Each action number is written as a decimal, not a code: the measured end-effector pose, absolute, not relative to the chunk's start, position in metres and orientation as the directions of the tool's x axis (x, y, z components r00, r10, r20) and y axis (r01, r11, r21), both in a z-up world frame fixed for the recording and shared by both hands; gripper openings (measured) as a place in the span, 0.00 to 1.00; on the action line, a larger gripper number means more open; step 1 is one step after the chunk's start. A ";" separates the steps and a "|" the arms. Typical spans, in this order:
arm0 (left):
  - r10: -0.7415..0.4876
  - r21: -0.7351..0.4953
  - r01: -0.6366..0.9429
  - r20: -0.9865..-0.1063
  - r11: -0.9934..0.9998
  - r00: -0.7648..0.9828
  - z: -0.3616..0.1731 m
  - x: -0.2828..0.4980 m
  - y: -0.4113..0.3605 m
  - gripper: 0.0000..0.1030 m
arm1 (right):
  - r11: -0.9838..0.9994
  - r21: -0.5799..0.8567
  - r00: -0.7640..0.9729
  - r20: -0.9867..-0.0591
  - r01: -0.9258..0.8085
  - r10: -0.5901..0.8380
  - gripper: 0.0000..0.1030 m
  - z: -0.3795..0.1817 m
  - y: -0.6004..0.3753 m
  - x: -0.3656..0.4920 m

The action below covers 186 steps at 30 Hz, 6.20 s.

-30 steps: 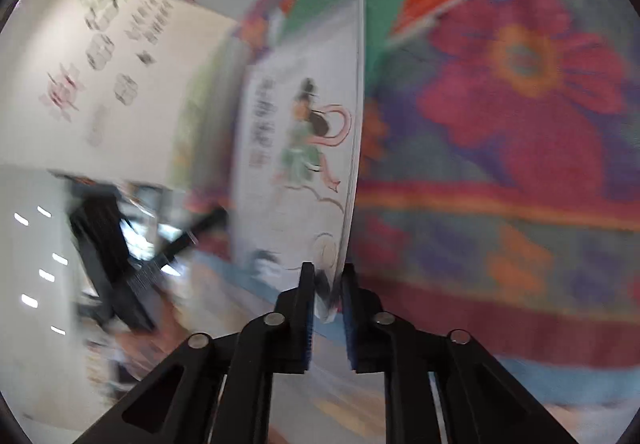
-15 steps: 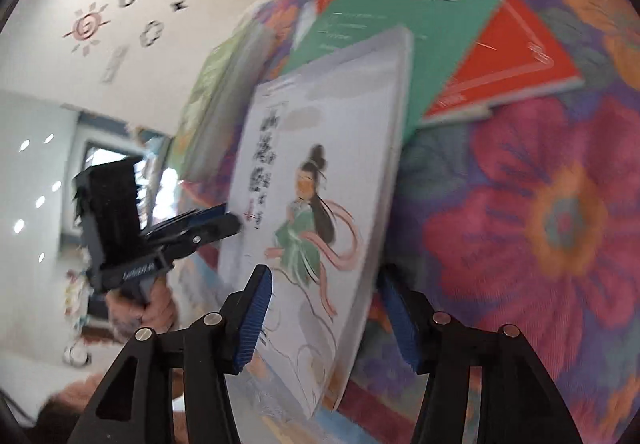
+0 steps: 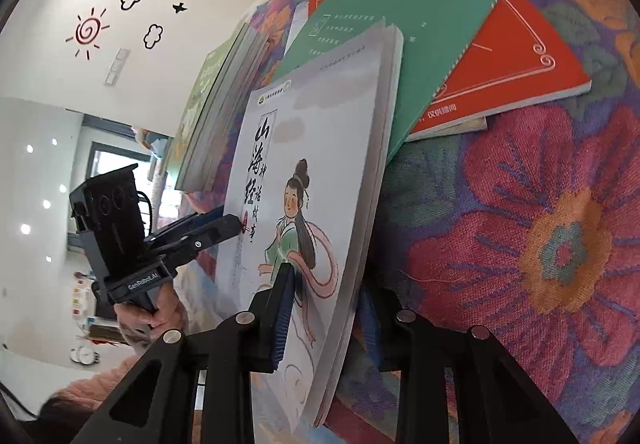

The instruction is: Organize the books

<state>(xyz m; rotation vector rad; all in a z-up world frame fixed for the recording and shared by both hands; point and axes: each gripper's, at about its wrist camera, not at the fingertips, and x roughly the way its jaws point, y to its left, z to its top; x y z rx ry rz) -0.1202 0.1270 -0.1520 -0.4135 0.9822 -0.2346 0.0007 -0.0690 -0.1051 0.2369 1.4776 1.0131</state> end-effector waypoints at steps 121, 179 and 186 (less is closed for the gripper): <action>-0.192 -0.322 -0.102 -0.759 0.941 0.622 -0.091 -0.074 0.355 0.26 | 0.558 0.516 -0.016 -0.743 -0.650 0.669 0.19 -0.043 0.206 0.017; -0.044 -0.141 -0.135 -0.833 0.981 0.551 -0.090 -0.018 0.123 0.31 | 0.781 0.582 0.093 -0.785 -0.226 0.612 0.30 -0.073 -0.068 0.049; 0.003 -0.127 -0.221 -0.861 0.967 0.508 -0.118 -0.006 0.127 0.31 | 0.758 0.602 0.042 -0.775 -0.251 0.630 0.30 -0.090 -0.071 0.045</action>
